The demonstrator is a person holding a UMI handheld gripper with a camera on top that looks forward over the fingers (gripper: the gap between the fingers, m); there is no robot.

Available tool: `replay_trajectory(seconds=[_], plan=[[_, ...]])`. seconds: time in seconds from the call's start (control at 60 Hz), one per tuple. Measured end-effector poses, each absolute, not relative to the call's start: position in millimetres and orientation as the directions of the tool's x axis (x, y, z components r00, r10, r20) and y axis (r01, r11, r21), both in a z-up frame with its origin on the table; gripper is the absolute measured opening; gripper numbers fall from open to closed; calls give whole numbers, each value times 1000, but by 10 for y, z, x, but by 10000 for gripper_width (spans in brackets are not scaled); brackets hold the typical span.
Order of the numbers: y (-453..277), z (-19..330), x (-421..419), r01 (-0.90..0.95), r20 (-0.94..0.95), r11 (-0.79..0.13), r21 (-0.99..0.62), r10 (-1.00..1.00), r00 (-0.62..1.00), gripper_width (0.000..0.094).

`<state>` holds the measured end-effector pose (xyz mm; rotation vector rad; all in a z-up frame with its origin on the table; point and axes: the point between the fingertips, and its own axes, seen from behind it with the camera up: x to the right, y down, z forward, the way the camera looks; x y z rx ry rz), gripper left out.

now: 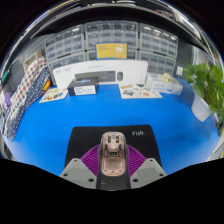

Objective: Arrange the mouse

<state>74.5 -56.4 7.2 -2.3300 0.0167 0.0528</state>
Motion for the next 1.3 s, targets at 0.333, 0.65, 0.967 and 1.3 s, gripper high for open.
replay_trajectory(seconds=[0.333,0.65,0.967,1.3], plan=[[-630,-163,740,-18,-33,-685,-728,9,999,409],[-678,-123,912,-31,6,-688,-725,-51,999,877],[-1382,1112,774,-66,-46,-580,-812,-49,998,861],[-2492,1966,440,-3,-9,-501,-866,8,1000,863]])
